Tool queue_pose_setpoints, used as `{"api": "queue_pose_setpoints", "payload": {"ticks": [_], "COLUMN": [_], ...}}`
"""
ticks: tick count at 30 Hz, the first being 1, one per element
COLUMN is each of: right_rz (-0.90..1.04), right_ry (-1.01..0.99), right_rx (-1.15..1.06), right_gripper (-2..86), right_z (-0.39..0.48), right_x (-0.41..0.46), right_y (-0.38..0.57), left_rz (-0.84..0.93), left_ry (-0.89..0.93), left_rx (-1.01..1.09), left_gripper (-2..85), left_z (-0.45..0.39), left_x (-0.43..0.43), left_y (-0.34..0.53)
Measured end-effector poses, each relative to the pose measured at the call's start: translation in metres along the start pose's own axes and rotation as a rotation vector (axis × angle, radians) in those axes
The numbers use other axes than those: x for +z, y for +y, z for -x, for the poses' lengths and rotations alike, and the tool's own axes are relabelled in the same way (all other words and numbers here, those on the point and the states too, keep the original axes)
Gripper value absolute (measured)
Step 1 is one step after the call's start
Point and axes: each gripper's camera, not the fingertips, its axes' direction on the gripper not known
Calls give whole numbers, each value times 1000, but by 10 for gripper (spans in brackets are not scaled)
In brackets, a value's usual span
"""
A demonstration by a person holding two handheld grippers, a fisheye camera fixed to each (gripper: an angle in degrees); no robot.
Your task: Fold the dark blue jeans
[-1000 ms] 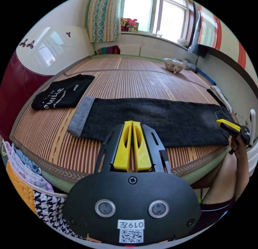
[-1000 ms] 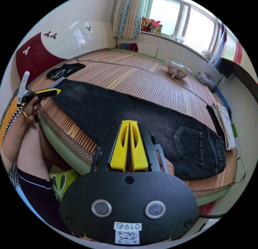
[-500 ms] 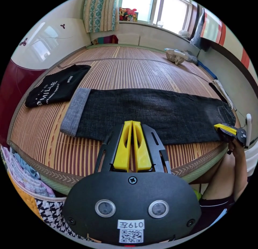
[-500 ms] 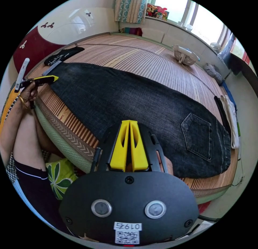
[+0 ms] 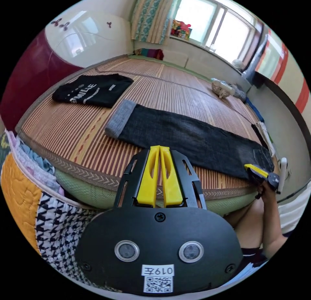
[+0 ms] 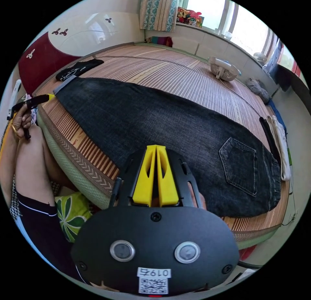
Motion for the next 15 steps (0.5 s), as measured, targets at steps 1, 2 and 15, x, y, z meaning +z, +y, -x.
{"api": "queue_pose_setpoints", "payload": {"ticks": [1, 2, 15], "right_rz": [-24, -86, -170], "right_ry": [-25, -63, 39], "right_rx": [-2, -3, -157], "right_gripper": [-10, -10, -10], "right_z": [0, 0, 46], "right_x": [-7, -20, -47], "right_y": [0, 1, 4], "left_rz": [12, 6, 36], "left_ry": [51, 103, -63], "left_rx": [-53, -84, 134], "left_gripper": [10, 10, 9], "left_z": [8, 13, -55], "left_x": [1, 1, 14], "left_y": [1, 4, 39]}}
